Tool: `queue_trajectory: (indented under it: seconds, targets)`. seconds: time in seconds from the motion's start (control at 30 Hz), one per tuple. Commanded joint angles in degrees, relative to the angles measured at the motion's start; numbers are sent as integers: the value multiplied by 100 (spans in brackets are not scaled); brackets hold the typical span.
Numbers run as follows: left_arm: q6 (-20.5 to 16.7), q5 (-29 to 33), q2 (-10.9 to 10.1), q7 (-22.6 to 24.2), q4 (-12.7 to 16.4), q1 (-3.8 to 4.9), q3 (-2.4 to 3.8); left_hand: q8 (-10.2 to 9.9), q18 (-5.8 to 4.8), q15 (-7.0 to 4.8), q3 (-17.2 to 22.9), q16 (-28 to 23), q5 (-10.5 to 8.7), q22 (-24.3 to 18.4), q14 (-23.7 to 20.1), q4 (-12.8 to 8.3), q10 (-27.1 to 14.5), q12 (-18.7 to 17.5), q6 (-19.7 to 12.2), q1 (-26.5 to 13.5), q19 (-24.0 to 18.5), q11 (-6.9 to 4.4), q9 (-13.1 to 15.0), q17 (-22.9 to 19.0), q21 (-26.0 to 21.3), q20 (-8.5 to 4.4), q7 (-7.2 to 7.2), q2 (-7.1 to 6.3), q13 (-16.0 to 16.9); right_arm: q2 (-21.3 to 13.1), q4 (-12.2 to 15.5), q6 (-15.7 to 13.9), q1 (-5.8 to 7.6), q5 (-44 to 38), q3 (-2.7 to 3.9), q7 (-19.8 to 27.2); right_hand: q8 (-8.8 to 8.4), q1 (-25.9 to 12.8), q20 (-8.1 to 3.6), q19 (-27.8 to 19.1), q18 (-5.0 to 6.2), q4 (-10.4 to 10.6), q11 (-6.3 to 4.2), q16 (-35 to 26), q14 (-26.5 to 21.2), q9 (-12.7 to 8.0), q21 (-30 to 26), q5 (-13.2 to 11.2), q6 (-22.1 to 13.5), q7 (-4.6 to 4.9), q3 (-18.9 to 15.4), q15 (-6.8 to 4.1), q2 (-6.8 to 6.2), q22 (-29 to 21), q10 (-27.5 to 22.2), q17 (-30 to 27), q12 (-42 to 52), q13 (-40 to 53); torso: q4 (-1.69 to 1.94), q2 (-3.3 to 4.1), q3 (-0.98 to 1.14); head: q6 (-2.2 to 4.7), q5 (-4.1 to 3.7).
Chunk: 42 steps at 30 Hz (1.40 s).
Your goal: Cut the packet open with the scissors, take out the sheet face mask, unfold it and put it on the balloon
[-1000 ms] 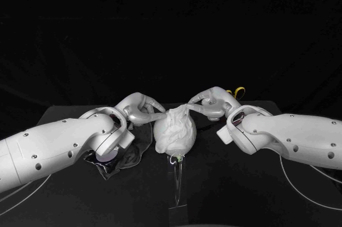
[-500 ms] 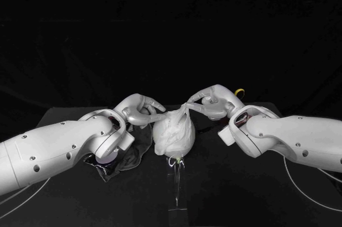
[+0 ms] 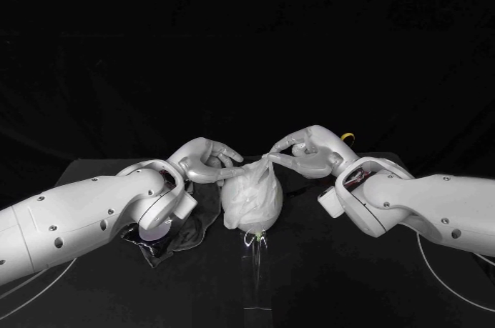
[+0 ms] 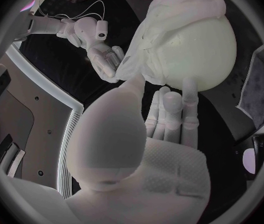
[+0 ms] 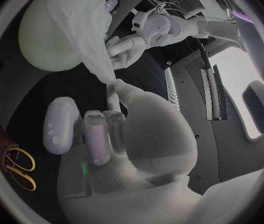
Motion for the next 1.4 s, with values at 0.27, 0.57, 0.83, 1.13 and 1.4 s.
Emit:
queue_trajectory:
  seconds: [0.27,0.57,0.83,1.13,1.4]
  targets:
    - [307,-40,188,52,-265,1,45,167,-190,-94,-241,1112,-9,1449,1285,-73,294,1347,-76,246,1150,-100,-1,1942,1171,-57,-75,166,611,-36,91,-5,11,-180,5,96,141,52,-25,13,61,-10,-42,24,602,515,49,16,58,-86,37,-60,24,1028,616,1509,21,1505,-2,5,-1,48,13]
    - [636,-351,397,-189,-547,1,90,358,-471,-247,-192,1526,-6,2886,2128,-120,1799,2761,341,356,2128,-279,2,3295,2215,-179,-242,303,2614,-35,133,-15,13,-184,5,109,143,51,-25,16,60,-11,-42,24,602,518,56,16,57,-86,39,-60,23,1030,616,1509,21,1505,-1,3,0,91,20]
    - [865,-543,485,-280,-628,0,121,400,-597,-372,-135,1635,-4,3477,2474,-82,2474,3113,703,333,2547,-412,-36,3914,2617,-294,-374,331,3389,-34,147,-27,13,-182,5,118,150,47,-26,17,60,-14,-42,24,602,529,58,16,53,-86,44,-60,21,1030,616,1509,21,1505,-2,3,0,114,19]
    - [970,-621,502,-272,-637,0,136,382,-636,-426,-93,1658,-5,3659,2565,-53,2735,3220,876,307,2666,-467,-77,4093,2736,-349,-428,361,3684,-42,153,-30,13,-181,5,116,158,43,-27,20,59,-16,-43,24,602,541,62,16,49,-87,52,-60,21,1031,616,1509,21,1505,4,-1,-2,131,5]
    - [873,-564,446,-169,-650,0,164,640,-641,-519,271,1662,-4,3699,2585,-97,2769,3217,1413,449,2681,-588,16,4134,2767,-406,-596,858,3717,-75,101,-34,16,-181,5,103,158,43,-27,20,59,-16,-43,24,602,541,62,16,49,-87,52,-60,21,1031,616,1509,21,1505,2,3,-4,127,-3]
